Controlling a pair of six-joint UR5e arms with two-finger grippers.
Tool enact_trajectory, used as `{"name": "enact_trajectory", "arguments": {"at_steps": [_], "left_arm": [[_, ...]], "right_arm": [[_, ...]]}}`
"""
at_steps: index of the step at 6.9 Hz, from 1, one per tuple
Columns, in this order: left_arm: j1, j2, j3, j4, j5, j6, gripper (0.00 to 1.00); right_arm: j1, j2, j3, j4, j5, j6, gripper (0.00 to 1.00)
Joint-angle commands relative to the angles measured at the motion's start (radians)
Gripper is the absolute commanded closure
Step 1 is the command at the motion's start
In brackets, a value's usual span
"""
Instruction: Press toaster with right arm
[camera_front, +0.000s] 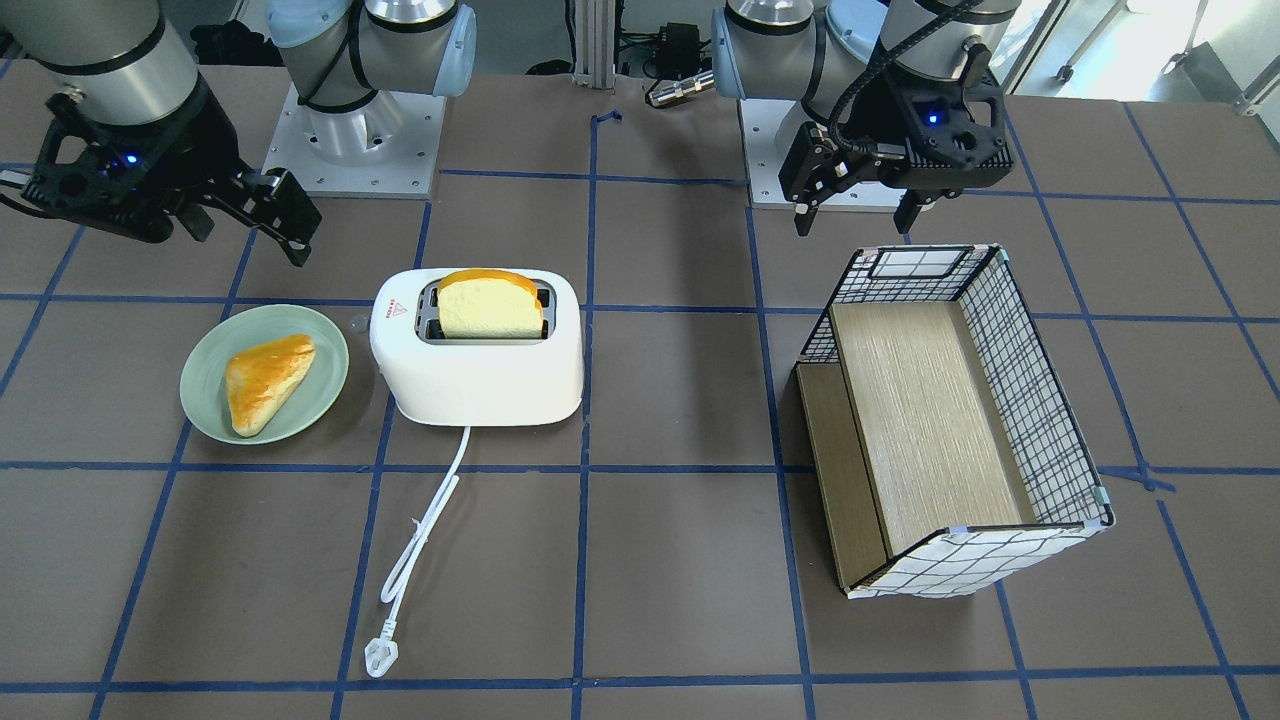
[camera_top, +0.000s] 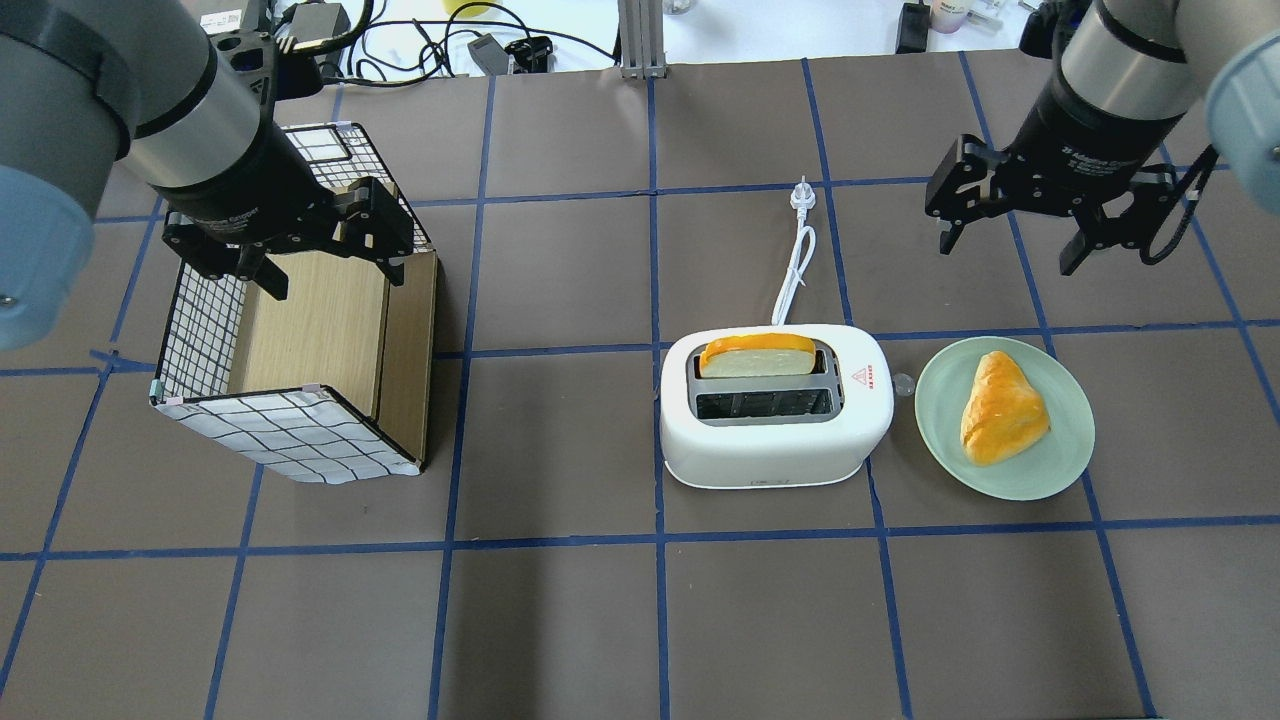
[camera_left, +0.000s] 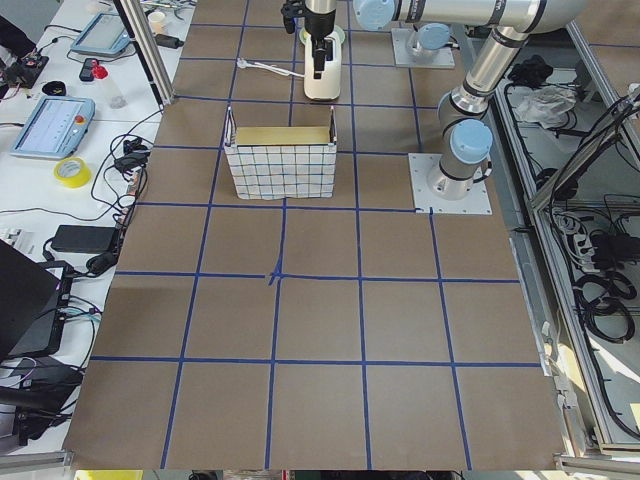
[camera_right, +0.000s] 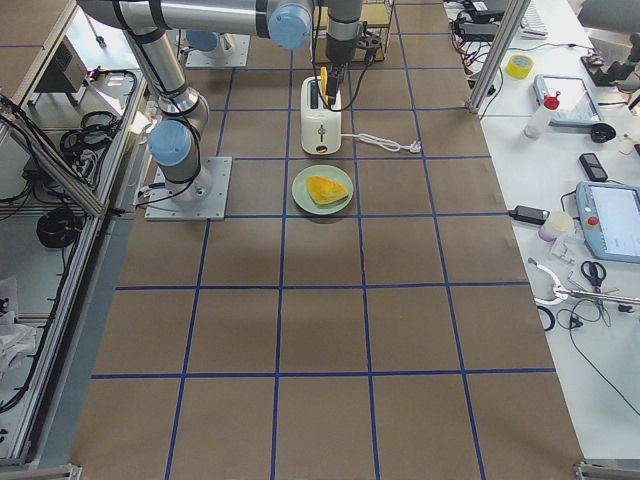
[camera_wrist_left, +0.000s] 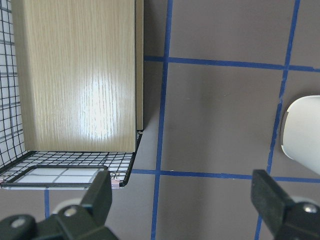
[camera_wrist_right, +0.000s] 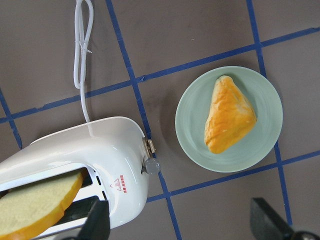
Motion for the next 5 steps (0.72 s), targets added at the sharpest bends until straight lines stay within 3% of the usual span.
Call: {"name": "enact_trajectory", "arguments": {"at_steps": [1, 3, 5], "left_arm": [[0.0, 0.0, 0.002, 0.0, -0.001, 0.0, 0.0], [0.0, 0.0, 0.0, 0.0, -0.001, 0.0, 0.0], [0.0, 0.0, 0.0, 0.0, 0.001, 0.0, 0.0]], "right_arm": [[0.063, -0.004, -0.012, 0.002, -0.017, 0.046, 0.0], [0.068, -0.002, -0.043, 0.027, 0.036, 0.046, 0.0], [0.066, -0.001, -0.052, 0.037, 0.02, 0.046, 0.0]]}}
